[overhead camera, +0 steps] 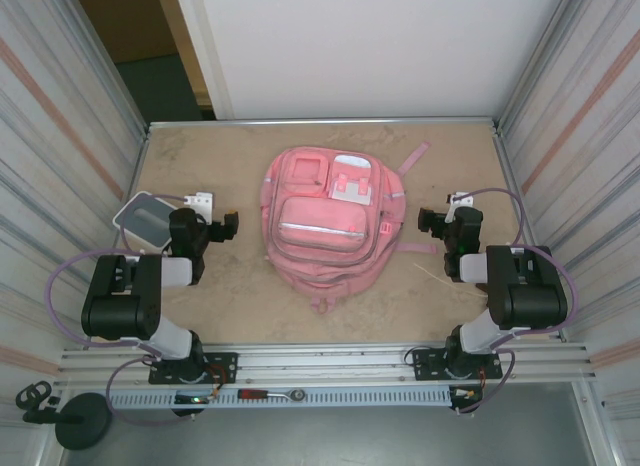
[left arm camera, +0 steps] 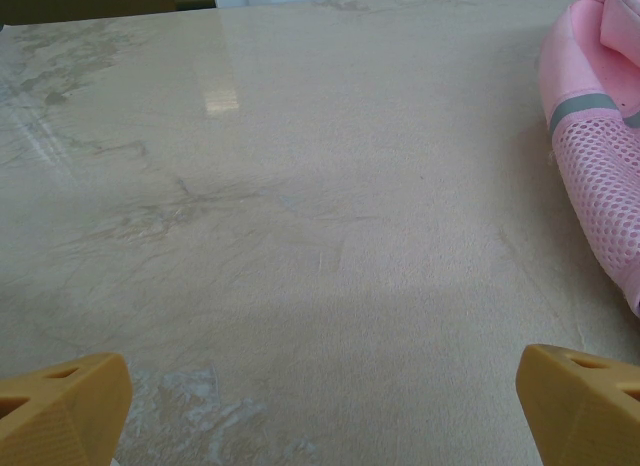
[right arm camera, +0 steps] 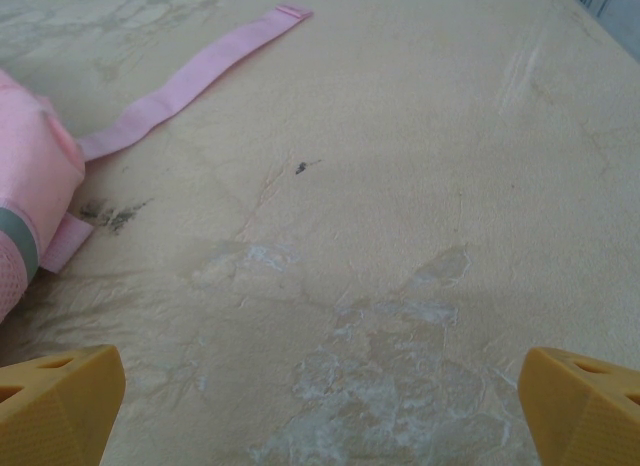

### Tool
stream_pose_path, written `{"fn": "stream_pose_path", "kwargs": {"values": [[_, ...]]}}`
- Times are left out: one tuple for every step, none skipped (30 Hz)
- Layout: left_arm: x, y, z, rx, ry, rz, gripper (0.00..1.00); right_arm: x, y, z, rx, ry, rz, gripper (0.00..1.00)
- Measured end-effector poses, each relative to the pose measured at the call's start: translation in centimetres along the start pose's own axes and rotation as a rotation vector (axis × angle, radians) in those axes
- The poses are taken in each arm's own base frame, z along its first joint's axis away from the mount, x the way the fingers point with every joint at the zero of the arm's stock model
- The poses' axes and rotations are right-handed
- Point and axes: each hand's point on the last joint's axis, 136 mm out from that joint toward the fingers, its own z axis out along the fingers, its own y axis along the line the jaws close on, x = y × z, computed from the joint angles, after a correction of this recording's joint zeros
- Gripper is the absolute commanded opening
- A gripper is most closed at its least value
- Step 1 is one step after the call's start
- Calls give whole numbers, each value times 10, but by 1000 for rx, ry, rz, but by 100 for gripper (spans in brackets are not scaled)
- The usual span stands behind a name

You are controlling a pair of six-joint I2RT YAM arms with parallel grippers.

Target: Pack the student bag

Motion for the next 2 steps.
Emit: {"fn": "stream_pose_path", "kwargs": {"values": [[0,0,0,0,0,0,99,0,0,0,0,0,0,99],[0,0,0,0,0,0,99,0,0,0,0,0,0,99]]}}
